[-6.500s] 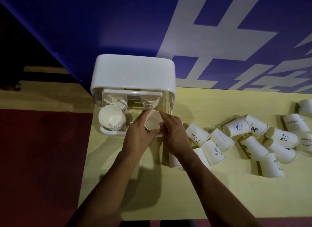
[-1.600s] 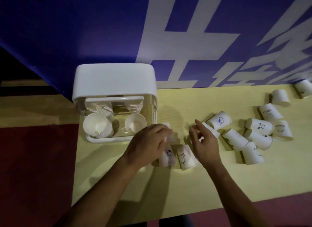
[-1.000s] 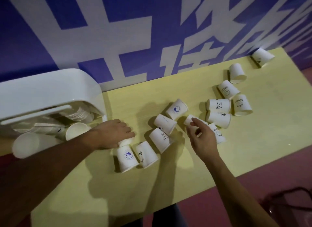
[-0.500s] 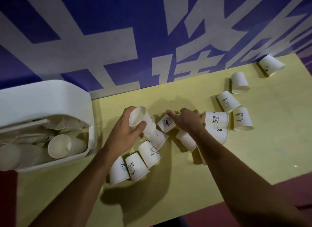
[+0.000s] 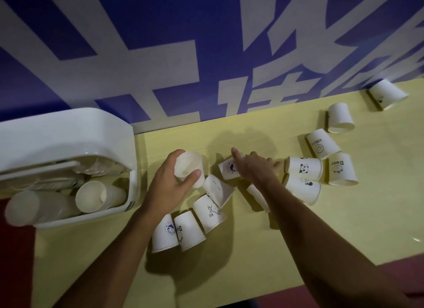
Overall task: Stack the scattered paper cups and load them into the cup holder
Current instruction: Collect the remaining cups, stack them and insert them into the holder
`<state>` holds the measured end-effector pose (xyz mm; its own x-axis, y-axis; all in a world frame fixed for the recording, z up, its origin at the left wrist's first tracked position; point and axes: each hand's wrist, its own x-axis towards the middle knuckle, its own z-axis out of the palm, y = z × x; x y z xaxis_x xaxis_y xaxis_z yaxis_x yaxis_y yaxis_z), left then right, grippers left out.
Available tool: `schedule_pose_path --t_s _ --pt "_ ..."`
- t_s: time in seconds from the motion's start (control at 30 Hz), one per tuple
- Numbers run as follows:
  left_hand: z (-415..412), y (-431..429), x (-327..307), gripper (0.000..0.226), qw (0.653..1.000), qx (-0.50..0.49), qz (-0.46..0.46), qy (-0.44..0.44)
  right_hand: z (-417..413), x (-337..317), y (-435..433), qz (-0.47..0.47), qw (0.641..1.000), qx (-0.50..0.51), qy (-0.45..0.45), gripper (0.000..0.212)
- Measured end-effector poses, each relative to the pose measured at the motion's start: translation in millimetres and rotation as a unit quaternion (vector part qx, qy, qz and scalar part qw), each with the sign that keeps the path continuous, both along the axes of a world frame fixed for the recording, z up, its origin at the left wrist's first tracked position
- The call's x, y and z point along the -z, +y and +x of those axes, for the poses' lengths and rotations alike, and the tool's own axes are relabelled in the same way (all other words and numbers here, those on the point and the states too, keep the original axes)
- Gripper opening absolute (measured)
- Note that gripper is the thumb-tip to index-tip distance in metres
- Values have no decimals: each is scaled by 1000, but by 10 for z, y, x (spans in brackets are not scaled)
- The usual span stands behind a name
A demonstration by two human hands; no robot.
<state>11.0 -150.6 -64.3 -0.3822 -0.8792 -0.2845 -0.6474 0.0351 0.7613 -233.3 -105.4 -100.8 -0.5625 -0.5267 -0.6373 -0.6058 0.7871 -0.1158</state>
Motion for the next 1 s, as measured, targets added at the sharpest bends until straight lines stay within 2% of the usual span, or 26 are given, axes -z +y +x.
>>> schedule_pose_path --t_s 0.23,0.4,0.57,0.8,1.0 --pt "232 41 -58 76 1000 -7 17 11 143 29 -123 -68 996 61 -16 75" --pt "518 92 -290 73 998 -29 -2 56 326 -209 -89 -263 959 74 -75 73" --pt "1006 133 -564 76 993 -63 -39 95 748 -682 38 -401 908 -13 -120 71" --pt "1891 122 -781 77 983 -111 -70 127 1756 -1181 88 -434 881 -62 -175 58" --pt "2258 -2 -717 76 976 -145 -104 122 2306 -1198 105 -436 873 -50 -211 68"
